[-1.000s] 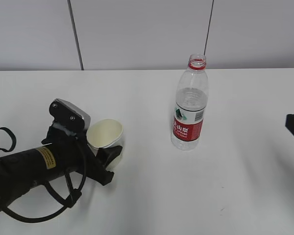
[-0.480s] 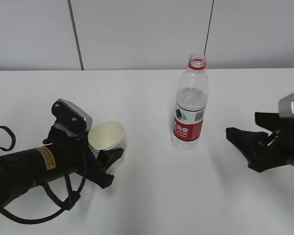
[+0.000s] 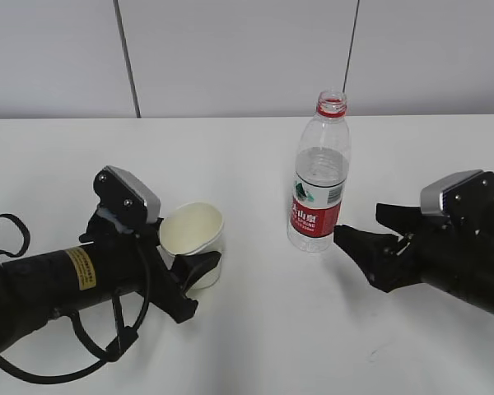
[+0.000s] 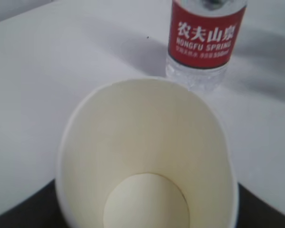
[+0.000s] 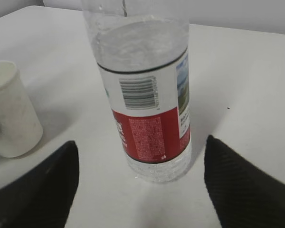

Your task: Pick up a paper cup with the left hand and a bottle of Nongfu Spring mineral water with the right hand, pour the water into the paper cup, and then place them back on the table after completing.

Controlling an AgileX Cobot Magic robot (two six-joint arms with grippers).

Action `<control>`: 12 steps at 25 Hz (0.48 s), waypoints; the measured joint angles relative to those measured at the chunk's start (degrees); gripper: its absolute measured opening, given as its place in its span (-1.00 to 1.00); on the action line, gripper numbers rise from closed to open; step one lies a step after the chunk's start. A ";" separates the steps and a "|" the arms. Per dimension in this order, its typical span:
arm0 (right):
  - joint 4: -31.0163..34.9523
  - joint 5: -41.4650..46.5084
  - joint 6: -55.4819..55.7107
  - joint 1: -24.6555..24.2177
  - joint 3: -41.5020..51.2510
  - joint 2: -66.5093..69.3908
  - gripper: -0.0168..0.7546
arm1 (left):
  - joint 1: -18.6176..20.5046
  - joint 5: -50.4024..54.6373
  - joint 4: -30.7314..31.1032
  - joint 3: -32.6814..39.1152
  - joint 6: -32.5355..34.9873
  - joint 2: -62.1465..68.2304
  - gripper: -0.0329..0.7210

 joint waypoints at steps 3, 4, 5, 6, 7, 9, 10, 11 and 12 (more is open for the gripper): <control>0.10 -0.34 -0.20 0.00 -2.02 3.53 0.77 | 0.00 -1.79 2.87 0.00 -0.35 0.00 0.21; 0.10 -0.34 -0.20 0.00 -2.85 4.15 0.78 | 0.00 -1.76 3.70 -0.06 -0.44 0.00 0.20; 0.10 -0.34 -0.20 0.00 -3.56 4.73 0.79 | 0.00 -1.76 4.30 -0.12 -0.65 0.00 0.20; 0.10 -0.42 -0.20 0.00 -4.48 5.23 0.79 | 0.00 -1.71 4.67 -0.26 -1.07 0.00 0.20; -0.03 -0.56 -0.20 0.00 -5.41 5.56 0.79 | 0.00 -1.56 4.96 -0.65 -1.82 0.00 0.20; -0.74 -0.78 -0.20 0.00 -7.29 6.46 0.79 | 0.00 -0.62 5.39 -1.79 -3.48 0.00 0.20; -1.14 -0.78 -0.20 0.00 -8.35 6.88 0.79 | 0.00 0.22 5.93 -2.36 -4.48 0.00 0.20; -1.90 -0.78 -0.20 0.00 -9.43 7.28 0.79 | 0.00 0.98 6.81 -3.06 -5.46 0.00 0.20; -2.63 -0.65 -0.20 0.00 -10.32 7.51 0.79 | 0.00 1.88 7.91 -3.77 -6.23 0.00 0.20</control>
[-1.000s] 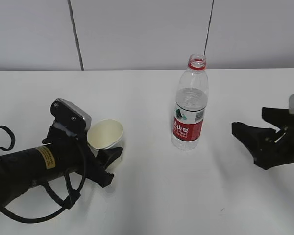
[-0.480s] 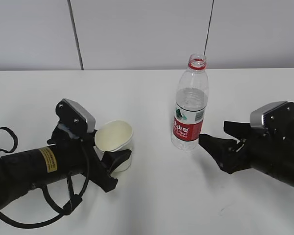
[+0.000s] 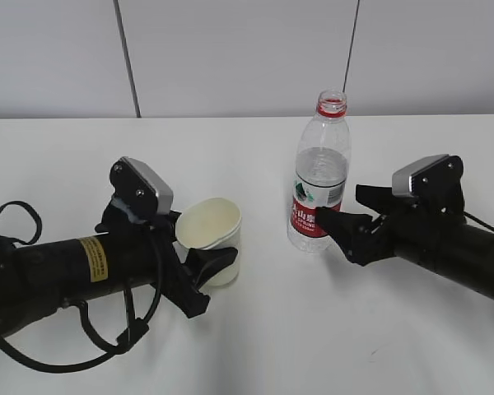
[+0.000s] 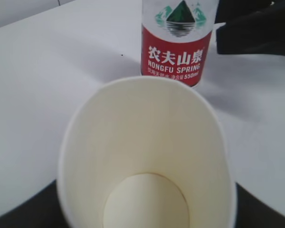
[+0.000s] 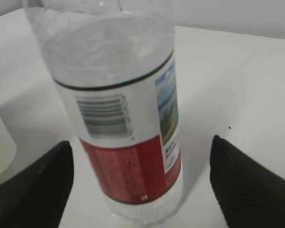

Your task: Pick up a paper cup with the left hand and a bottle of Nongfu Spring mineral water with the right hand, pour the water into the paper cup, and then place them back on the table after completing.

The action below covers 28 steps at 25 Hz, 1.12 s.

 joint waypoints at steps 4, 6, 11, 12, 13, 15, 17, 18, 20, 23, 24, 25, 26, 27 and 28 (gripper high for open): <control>-2.99 1.41 0.13 0.02 -3.24 1.08 0.79 | 0.00 3.98 4.19 -2.66 -3.80 0.00 0.20; -3.52 1.80 0.21 0.12 -4.20 1.30 0.79 | 0.00 5.94 6.20 -3.86 -5.10 0.00 0.20; -4.61 4.24 1.17 0.72 -7.12 1.53 0.79 | 0.00 8.14 7.90 -5.96 -6.69 0.00 0.20; -4.86 4.39 1.27 1.16 -8.08 2.22 0.79 | 0.00 8.48 8.06 -6.08 -7.01 0.00 0.20; -4.86 4.53 1.30 1.61 -9.07 2.87 0.79 | 0.00 8.63 8.21 -6.13 -7.22 0.00 0.20; -4.99 4.76 1.40 2.45 -10.65 4.72 0.79 | 0.00 8.85 8.40 -6.13 -7.34 0.00 0.20; -4.87 4.76 1.40 3.07 -11.86 6.32 0.78 | 0.00 8.90 8.45 -6.13 -7.39 0.00 0.20; -4.61 4.76 1.40 3.21 -12.16 6.97 0.78 | 0.00 8.90 8.45 -6.13 -7.38 0.00 0.20; -4.38 4.33 1.43 3.41 -12.42 7.73 0.74 | 0.00 8.90 8.52 -6.13 -7.38 0.00 0.20; -4.06 3.69 1.43 3.41 -12.50 7.92 0.58 | 0.00 9.42 8.56 -6.13 -7.56 0.00 0.20; -4.06 3.55 1.43 3.43 -12.50 8.01 0.50 | 0.00 9.88 8.56 -6.13 -7.76 0.00 0.19; -4.06 3.27 1.43 3.43 -12.50 8.01 0.42 | 0.00 10.53 8.64 -6.13 -8.00 0.00 0.18; -4.06 3.07 1.43 3.43 -12.50 8.05 0.33 | 0.00 11.09 8.84 -6.13 -8.15 0.00 0.18; -4.06 2.98 1.43 3.43 -12.50 8.14 0.25 | 0.00 11.50 9.01 -6.13 -8.22 0.00 0.18; -4.06 2.98 1.43 3.43 -12.50 8.14 0.18 | 0.00 11.63 9.18 -6.13 -8.28 0.00 0.18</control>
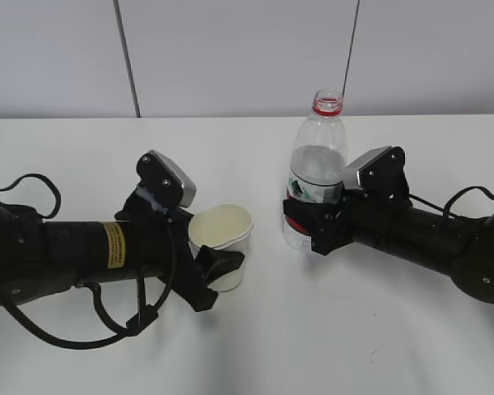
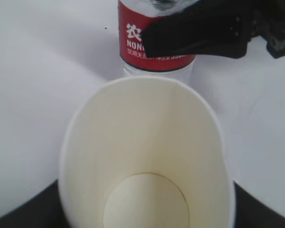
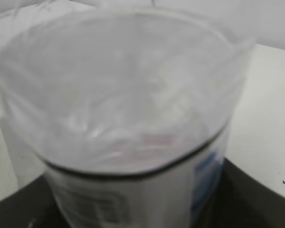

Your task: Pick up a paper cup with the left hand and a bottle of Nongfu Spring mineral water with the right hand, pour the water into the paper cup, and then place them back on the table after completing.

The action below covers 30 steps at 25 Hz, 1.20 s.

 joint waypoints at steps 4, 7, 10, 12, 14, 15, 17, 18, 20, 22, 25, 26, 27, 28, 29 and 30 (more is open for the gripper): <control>-0.10 0.00 -2.69 0.10 0.00 0.00 0.08 | 0.00 0.15 1.97 0.00 -0.95 0.00 0.17; -0.35 0.89 -5.96 0.10 0.00 -0.99 0.06 | 0.00 0.15 5.06 0.00 -2.46 0.00 0.17; -0.57 1.85 -9.20 0.10 -0.99 -2.26 0.05 | 0.00 -1.10 6.38 0.00 -2.88 0.00 0.16; -0.70 2.98 -12.48 0.10 -2.29 -2.69 0.05 | 0.00 -3.22 7.13 0.00 -2.93 0.00 0.16; -0.70 3.77 -16.58 0.10 -3.19 -2.93 0.05 | 0.00 -5.37 8.38 0.00 -2.93 0.00 0.16; -0.70 3.90 -19.05 0.10 -3.62 -2.93 0.05 | 0.00 -6.17 9.06 0.00 -2.93 0.00 0.16; -0.70 3.90 -23.71 0.10 -4.36 -2.93 0.05 | 0.00 -6.50 10.19 0.00 -2.93 0.00 0.16; -0.70 3.90 -26.23 0.10 -4.47 -2.93 0.05 | 0.00 -6.50 10.78 0.00 -2.93 0.00 0.16; -0.79 3.90 -30.38 0.10 -4.66 -2.93 0.05 | 0.00 -6.50 11.91 0.00 -2.95 0.00 0.16; -0.79 4.01 -34.45 0.10 -4.88 -2.93 0.05 | 0.00 -6.50 12.55 0.00 -2.95 0.00 0.16; 0.16 4.01 -40.44 0.10 -4.98 -2.93 0.05 | 0.00 -6.50 12.79 0.00 -2.95 0.00 0.16; 0.59 4.01 -42.23 0.10 -4.98 -2.93 0.05 | 0.00 -6.50 12.85 0.00 -3.00 0.00 0.16; 0.89 4.01 -44.19 0.10 -4.98 -2.93 0.04 | 0.00 -6.50 12.91 0.00 -3.07 0.00 0.16; 1.16 3.85 -46.08 0.10 -4.98 -2.93 0.04 | 0.00 -6.50 13.05 0.00 -3.12 0.00 0.16; 1.39 3.55 -47.74 0.10 -4.98 -2.93 0.04 | 0.00 -6.50 13.34 0.00 -3.12 0.00 0.16; 1.54 3.13 -48.87 0.10 -4.98 -2.93 0.04 | 0.00 -6.50 13.77 0.00 -3.12 0.00 0.16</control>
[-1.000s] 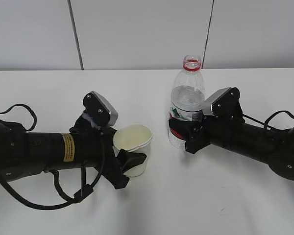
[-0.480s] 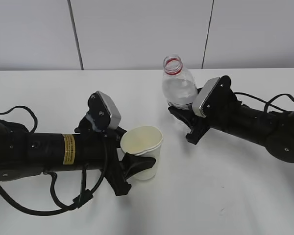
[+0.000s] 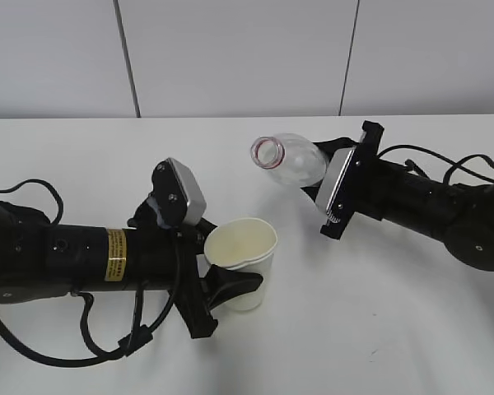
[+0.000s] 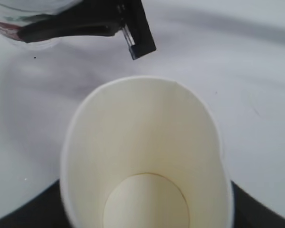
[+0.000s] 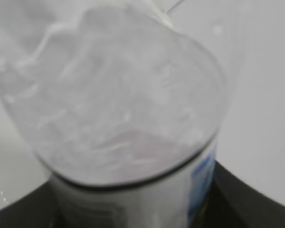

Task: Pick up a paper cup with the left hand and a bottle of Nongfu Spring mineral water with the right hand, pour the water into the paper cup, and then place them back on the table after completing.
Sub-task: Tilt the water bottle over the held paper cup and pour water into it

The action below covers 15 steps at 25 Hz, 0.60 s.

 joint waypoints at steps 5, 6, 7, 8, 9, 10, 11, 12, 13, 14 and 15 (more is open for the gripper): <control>1.36 -2.64 -6.20 0.00 0.00 0.00 0.04 | 0.00 0.00 1.95 0.00 -0.04 0.00 0.16; 1.89 -2.75 -7.86 0.00 0.00 0.00 0.04 | 0.00 0.00 2.30 0.00 -0.04 0.00 0.16; 2.52 -2.75 -9.40 0.00 0.00 0.00 0.04 | 0.00 0.00 2.67 0.00 -0.04 0.00 0.15; 2.96 -2.75 -11.19 0.00 0.00 0.00 0.04 | 0.00 0.00 2.92 0.00 -0.04 0.00 0.15; 3.21 -2.75 -12.83 0.00 0.00 0.00 0.04 | 0.00 0.00 3.13 0.00 -0.04 0.00 0.14; 3.34 -2.75 -13.94 0.00 0.00 0.00 0.04 | 0.00 0.00 3.26 0.00 -0.04 0.00 0.14; 3.44 -2.75 -14.99 0.00 0.00 0.00 0.04 | 0.00 0.00 3.33 0.00 -0.04 0.00 0.14; 3.44 -2.75 -15.90 0.00 0.00 0.00 0.04 | 0.00 0.00 3.35 0.00 -0.04 0.00 0.14; 3.46 -2.75 -16.87 0.00 0.00 0.00 0.04 | 0.00 0.00 3.39 0.00 -0.04 0.00 0.14; 3.46 -2.75 -17.92 0.00 0.00 0.00 0.04 | 0.00 0.00 3.42 0.00 -0.04 0.00 0.13; 3.46 -2.75 -19.34 0.00 0.00 0.00 0.04 | 0.00 0.00 3.42 0.00 -0.04 0.00 0.13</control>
